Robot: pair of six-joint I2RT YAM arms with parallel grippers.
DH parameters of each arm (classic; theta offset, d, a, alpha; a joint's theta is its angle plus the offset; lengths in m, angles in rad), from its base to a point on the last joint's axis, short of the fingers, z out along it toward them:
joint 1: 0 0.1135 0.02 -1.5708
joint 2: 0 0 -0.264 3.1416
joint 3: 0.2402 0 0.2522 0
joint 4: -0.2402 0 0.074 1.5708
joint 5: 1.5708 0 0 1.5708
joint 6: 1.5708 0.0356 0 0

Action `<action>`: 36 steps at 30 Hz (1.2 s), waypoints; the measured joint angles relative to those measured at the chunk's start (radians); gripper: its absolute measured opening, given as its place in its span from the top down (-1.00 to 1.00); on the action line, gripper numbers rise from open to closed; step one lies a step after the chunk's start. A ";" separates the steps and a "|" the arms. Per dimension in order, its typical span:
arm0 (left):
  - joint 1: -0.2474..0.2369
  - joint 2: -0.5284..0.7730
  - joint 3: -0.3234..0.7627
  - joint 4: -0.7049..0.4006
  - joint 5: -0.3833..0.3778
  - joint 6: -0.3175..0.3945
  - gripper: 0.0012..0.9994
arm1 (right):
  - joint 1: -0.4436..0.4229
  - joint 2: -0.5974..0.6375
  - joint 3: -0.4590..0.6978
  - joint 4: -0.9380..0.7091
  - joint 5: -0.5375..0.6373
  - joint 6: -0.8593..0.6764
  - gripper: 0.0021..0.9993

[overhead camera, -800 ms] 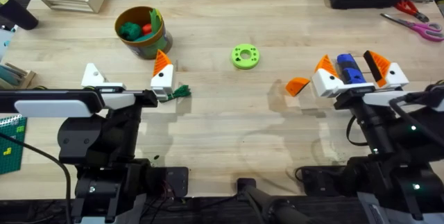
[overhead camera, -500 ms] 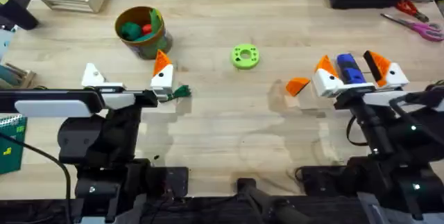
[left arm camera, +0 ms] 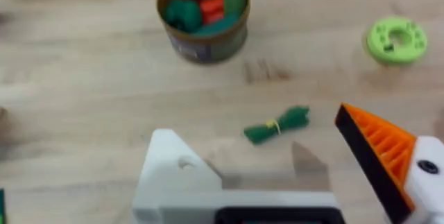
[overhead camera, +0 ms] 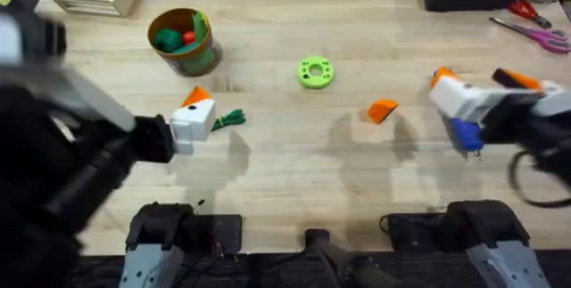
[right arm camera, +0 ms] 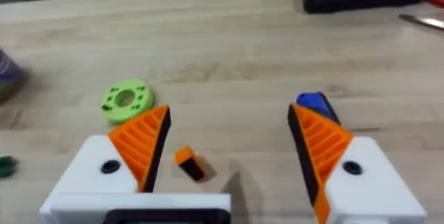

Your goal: Pick up the gripper from the table and insert it into the empty holder that is missing its gripper. Then pick up a screw, insert it into the mounting hole, and use the screwdriver to tighten it. Finally, clean up the table by picking up the vegetable and placing it into the bucket.

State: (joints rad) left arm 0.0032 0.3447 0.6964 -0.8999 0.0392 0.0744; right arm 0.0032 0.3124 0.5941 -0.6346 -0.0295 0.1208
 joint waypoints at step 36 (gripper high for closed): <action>0.000 0.478 0.283 0.088 0.234 0.027 -0.97 | 0.000 0.263 0.365 -0.220 -0.093 0.011 -0.97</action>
State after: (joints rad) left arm 0.0032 0.8227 0.9794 -0.8114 0.2736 0.1017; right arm 0.0032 0.5758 0.9588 -0.8543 -0.1223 0.1317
